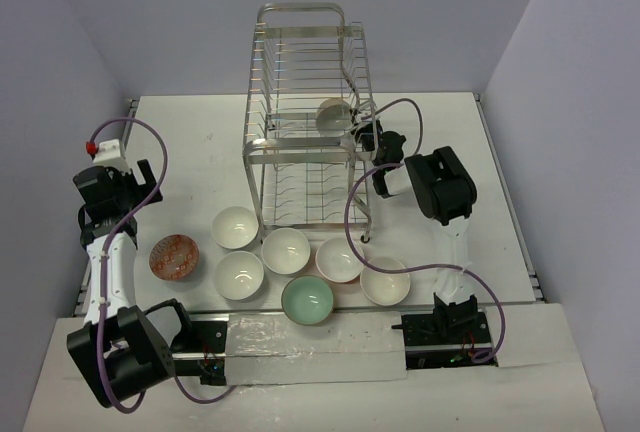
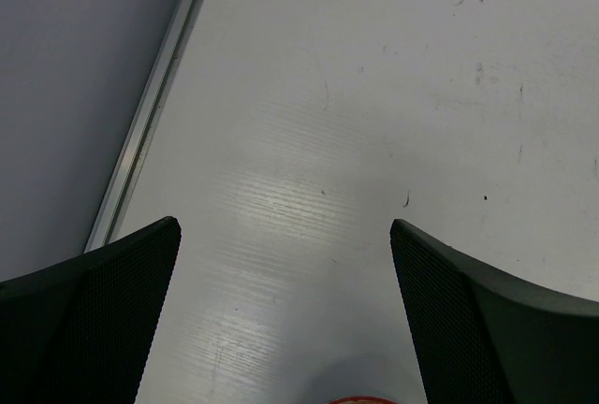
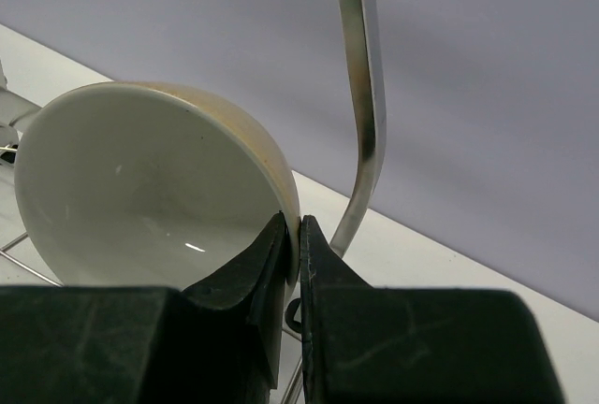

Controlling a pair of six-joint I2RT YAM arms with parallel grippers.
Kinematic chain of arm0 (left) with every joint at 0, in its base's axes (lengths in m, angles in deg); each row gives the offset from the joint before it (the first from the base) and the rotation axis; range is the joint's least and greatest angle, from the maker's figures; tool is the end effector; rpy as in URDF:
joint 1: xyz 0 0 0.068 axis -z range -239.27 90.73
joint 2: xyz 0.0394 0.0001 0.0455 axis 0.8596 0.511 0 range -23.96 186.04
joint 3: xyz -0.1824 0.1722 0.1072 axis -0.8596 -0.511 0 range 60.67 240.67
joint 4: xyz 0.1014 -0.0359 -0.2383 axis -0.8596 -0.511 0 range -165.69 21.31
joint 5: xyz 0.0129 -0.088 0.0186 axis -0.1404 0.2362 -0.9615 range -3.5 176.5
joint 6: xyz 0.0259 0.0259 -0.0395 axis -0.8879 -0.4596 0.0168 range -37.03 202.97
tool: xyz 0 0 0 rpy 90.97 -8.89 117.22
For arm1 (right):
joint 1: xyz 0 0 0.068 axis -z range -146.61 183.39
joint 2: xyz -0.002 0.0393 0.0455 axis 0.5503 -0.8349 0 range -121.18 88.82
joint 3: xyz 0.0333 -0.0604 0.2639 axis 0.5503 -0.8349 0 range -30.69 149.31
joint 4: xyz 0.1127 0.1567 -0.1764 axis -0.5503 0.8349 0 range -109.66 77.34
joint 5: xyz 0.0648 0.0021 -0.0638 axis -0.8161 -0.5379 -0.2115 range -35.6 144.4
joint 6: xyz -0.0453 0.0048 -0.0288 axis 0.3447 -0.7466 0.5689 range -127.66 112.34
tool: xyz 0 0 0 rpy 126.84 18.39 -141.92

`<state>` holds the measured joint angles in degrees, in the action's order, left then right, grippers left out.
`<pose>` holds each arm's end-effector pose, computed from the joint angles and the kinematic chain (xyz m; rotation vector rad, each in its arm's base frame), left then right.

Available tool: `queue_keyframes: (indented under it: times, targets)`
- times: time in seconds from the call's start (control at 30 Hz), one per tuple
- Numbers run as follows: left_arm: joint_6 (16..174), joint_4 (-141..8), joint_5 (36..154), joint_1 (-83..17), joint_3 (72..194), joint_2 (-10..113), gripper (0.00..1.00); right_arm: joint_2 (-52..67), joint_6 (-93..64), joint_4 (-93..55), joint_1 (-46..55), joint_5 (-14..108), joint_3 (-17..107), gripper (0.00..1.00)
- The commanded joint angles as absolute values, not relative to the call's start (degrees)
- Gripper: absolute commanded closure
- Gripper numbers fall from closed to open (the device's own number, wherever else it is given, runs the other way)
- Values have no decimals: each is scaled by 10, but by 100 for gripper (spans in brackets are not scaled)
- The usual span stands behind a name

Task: Load the bowls into the dish rack
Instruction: Insert the bowl into the dish rack.

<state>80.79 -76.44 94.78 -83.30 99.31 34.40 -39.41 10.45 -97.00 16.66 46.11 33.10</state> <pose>0.2115 0.0887 0.2617 -0.2995 2.0259 0.1375 0.4291 0.1344 0.1501 -0.5185 1.2448 0.0771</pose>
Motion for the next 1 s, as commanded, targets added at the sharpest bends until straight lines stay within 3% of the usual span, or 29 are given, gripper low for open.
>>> queue_keyframes:
  times: [0.0,0.4,0.97]
  targets:
    - [804,-745,964,-840,990,346,1,-420,133,-1189,170,476,350,100]
    - [802,-747,969,-847,990,352,1,-444,137,-1192,175,464,375,100]
    - [800,-754,986,-855,994,353,1,-404,123,-1206,199,393,296,100]
